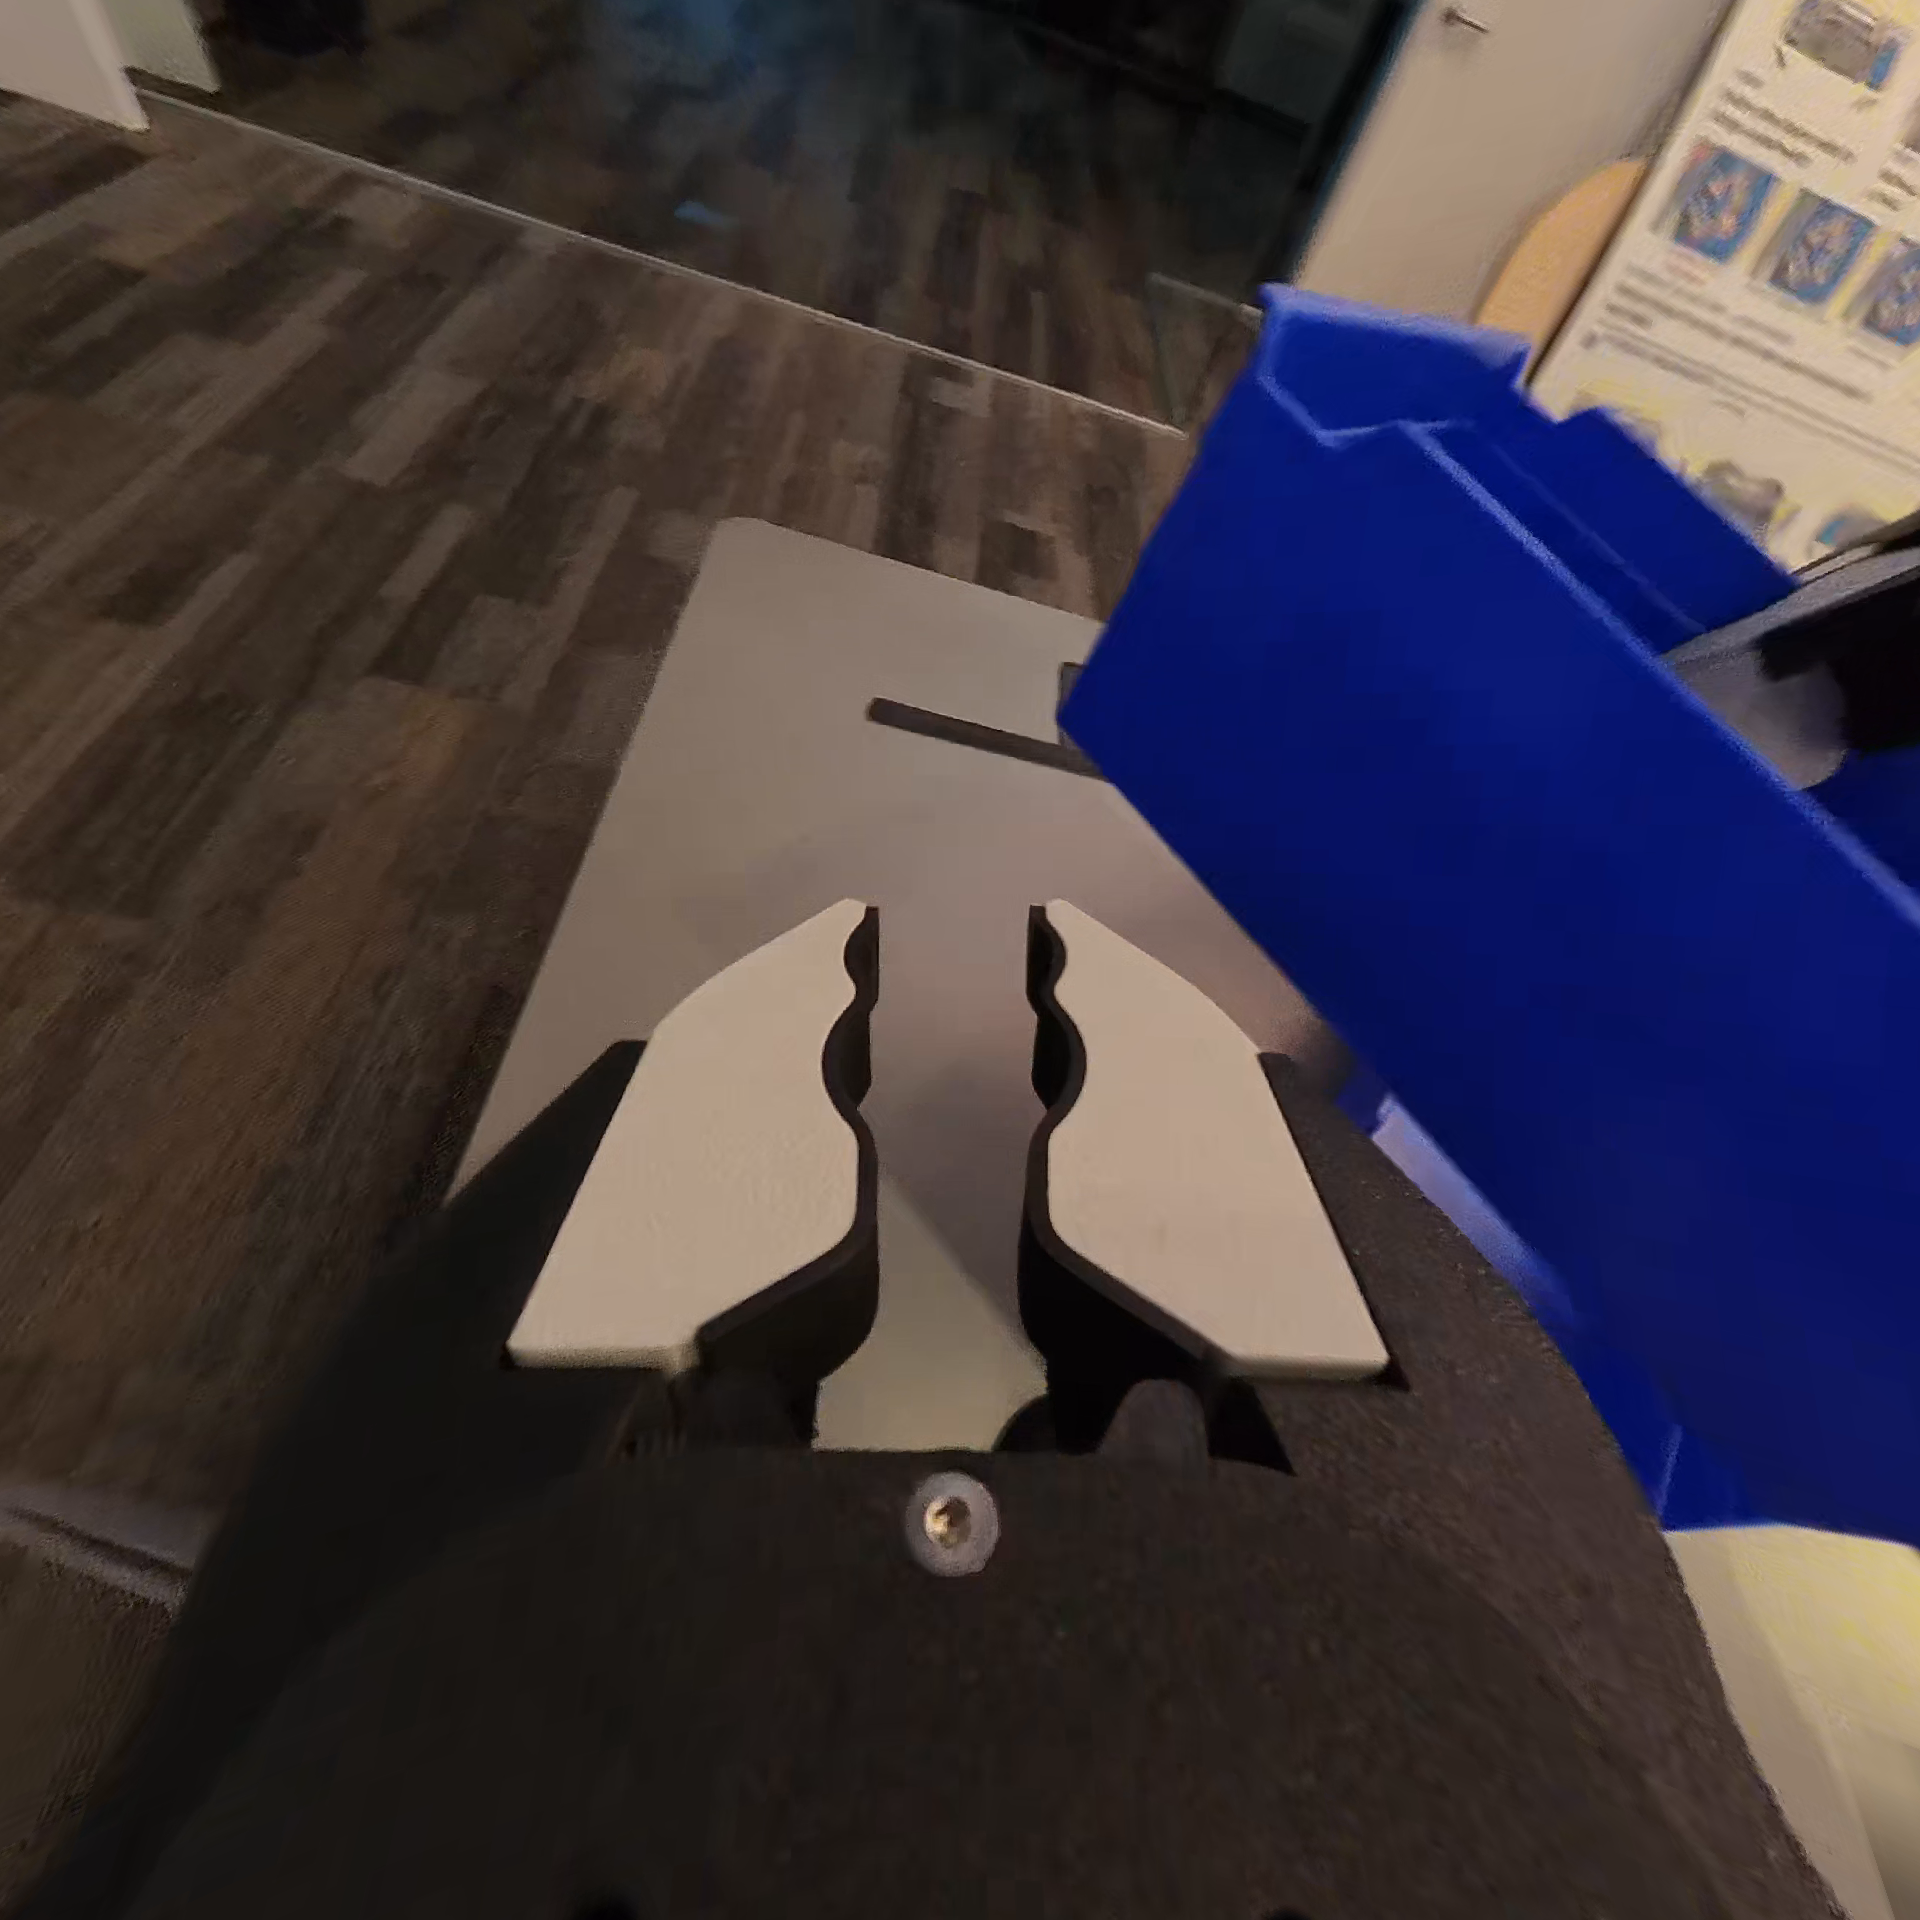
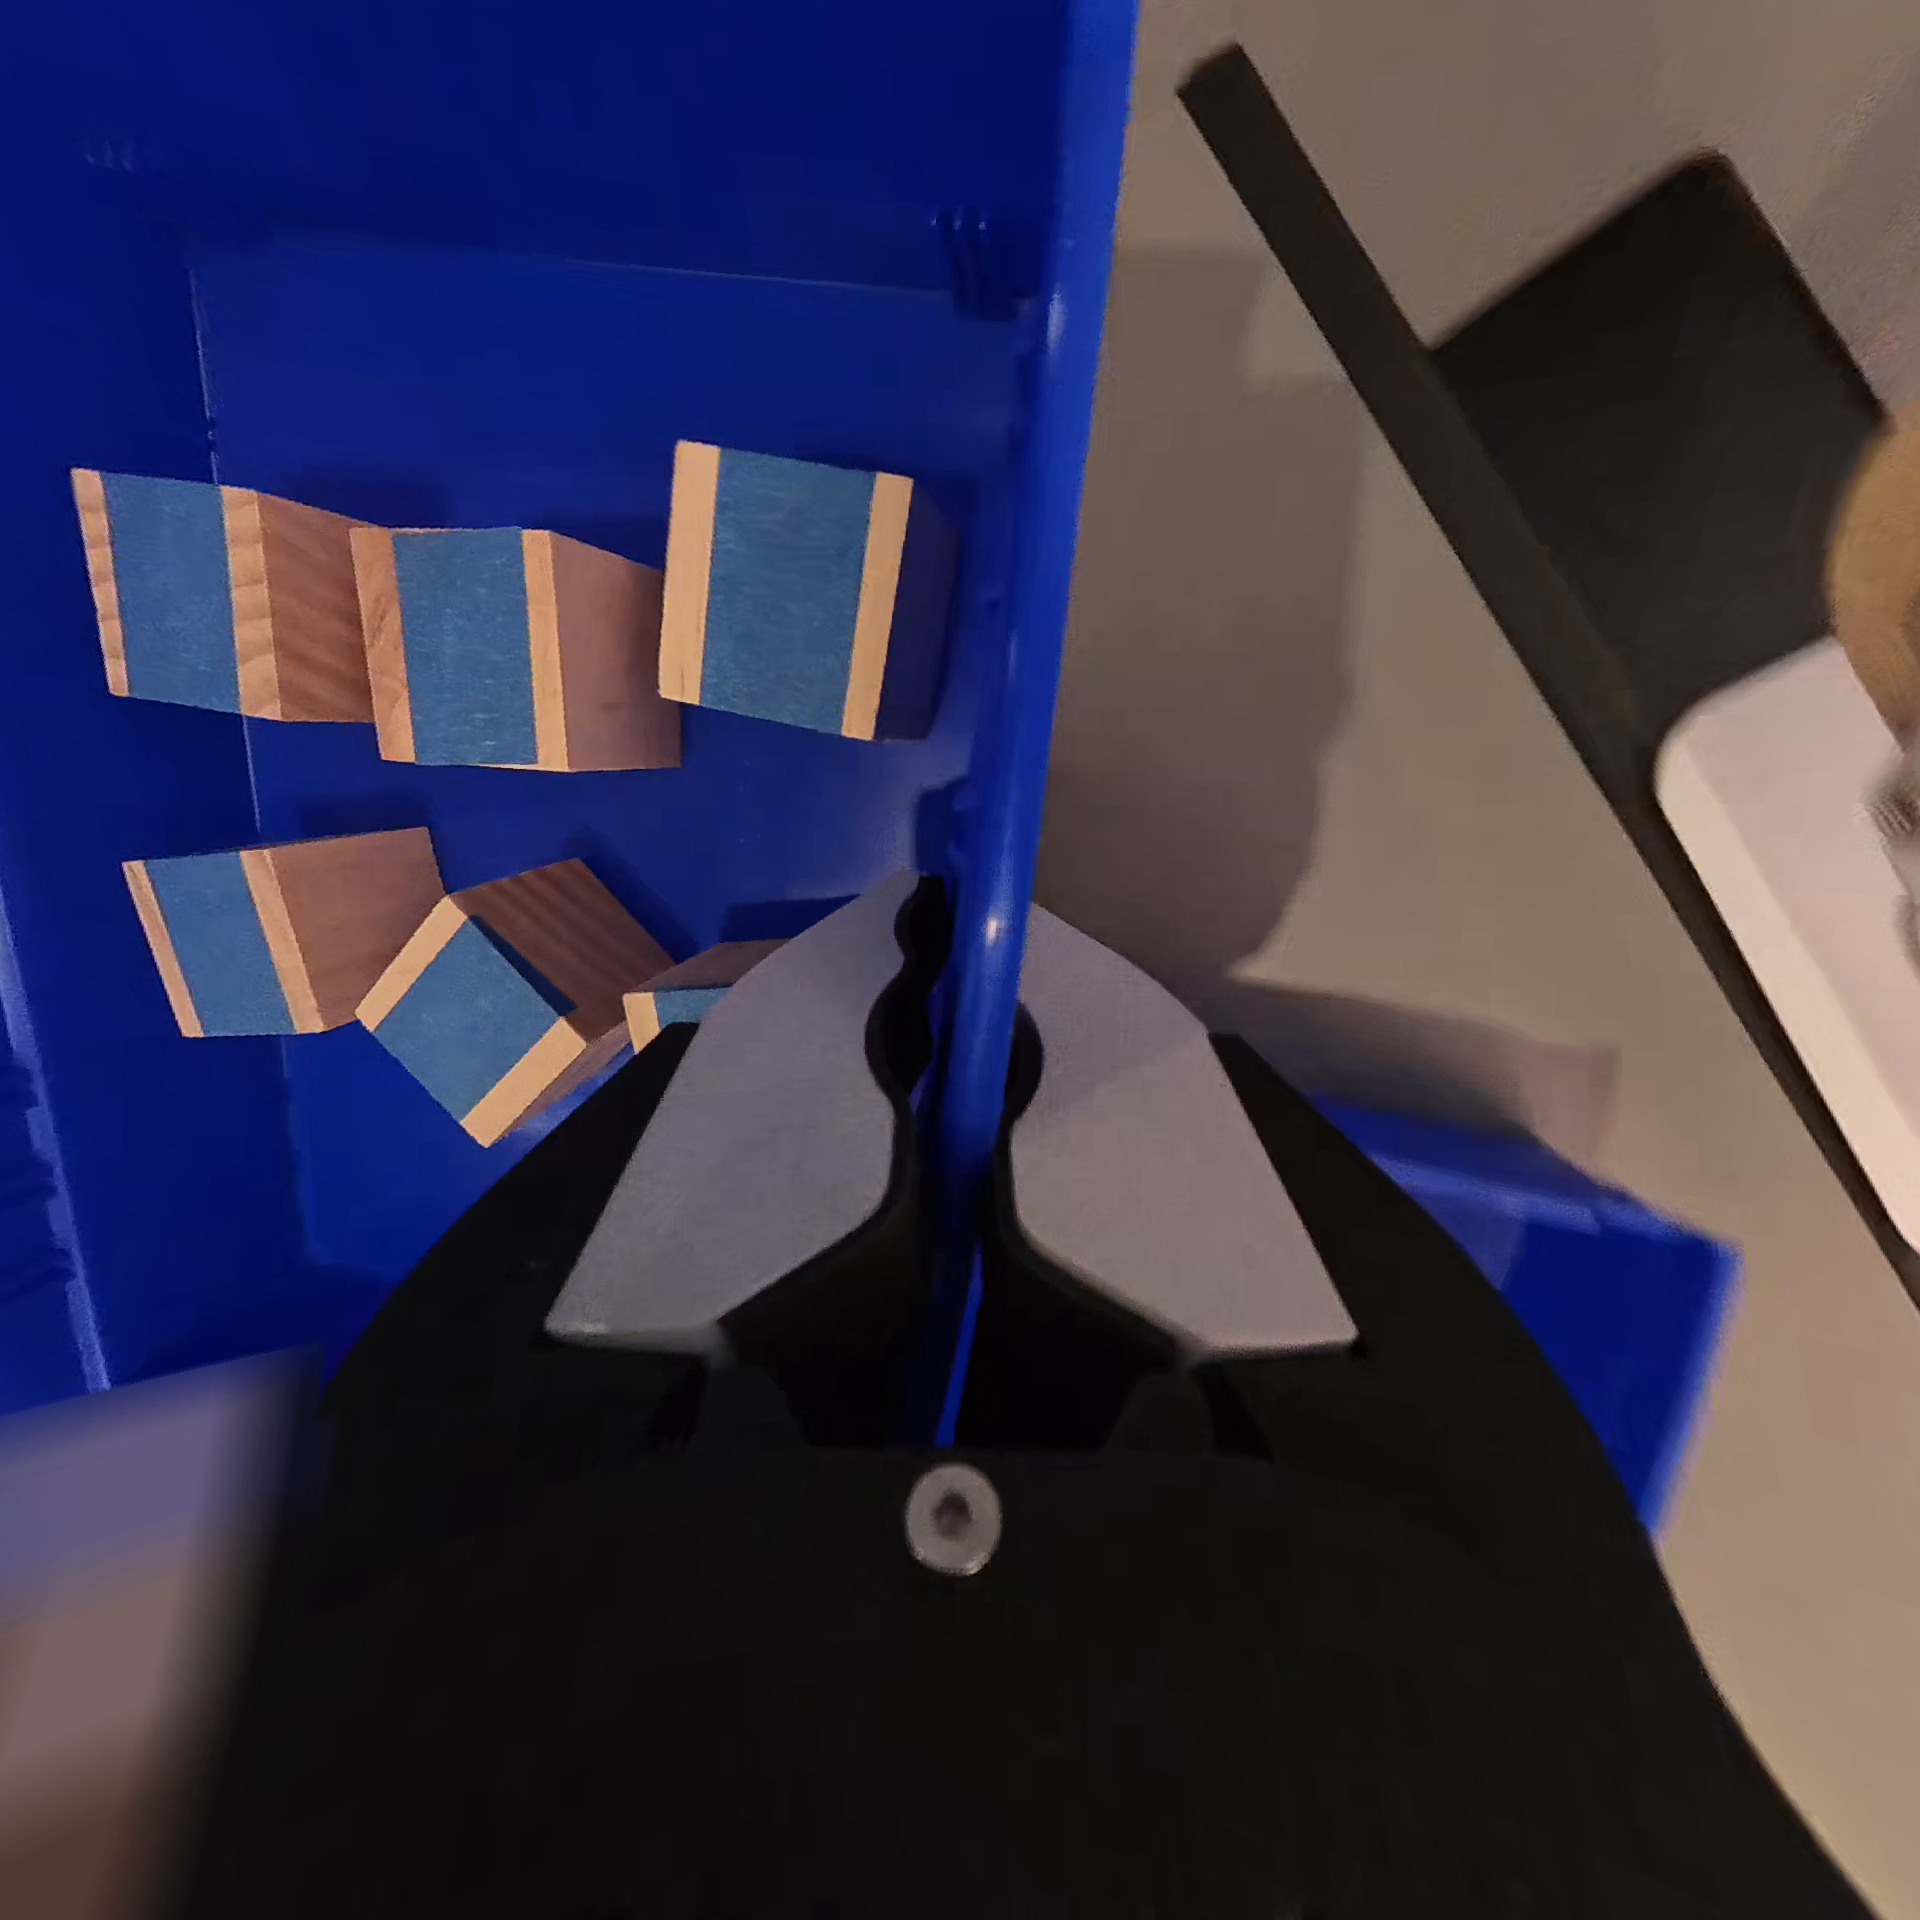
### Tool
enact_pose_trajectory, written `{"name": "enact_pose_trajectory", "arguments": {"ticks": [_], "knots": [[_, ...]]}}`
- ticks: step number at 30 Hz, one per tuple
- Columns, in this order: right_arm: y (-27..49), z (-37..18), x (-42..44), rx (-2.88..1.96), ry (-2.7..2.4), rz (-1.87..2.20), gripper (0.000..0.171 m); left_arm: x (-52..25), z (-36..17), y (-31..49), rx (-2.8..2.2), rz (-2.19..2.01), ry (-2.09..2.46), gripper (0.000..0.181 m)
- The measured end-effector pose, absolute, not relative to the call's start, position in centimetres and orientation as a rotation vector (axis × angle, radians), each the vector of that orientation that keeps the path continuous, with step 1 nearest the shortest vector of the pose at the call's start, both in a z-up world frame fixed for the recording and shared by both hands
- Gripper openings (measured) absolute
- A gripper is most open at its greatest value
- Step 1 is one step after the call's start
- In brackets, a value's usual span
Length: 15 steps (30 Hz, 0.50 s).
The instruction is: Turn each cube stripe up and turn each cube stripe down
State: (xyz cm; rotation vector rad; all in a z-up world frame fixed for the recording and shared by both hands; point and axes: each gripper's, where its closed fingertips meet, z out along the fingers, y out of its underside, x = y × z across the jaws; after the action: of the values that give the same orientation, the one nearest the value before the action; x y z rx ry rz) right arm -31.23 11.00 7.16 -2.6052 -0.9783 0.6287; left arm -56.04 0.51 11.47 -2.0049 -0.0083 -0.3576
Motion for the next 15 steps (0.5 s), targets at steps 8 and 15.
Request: {"name": "enact_pose_trajectory", "arguments": {"ticks": [8, 15], "knots": [[14.9, -1.3, -41.3, -2.673, -0.808, 0.687, 0.007, -61.8, 13.3, -2.8, -1.815, -0.390, -0.198, 0.026], [15.3, -8.0, -42.8, -2.760, -0.642, 0.635, 0.007, -60.3, 13.7, -1.9, -1.812, -0.433, -0.118, 0.026]]}}
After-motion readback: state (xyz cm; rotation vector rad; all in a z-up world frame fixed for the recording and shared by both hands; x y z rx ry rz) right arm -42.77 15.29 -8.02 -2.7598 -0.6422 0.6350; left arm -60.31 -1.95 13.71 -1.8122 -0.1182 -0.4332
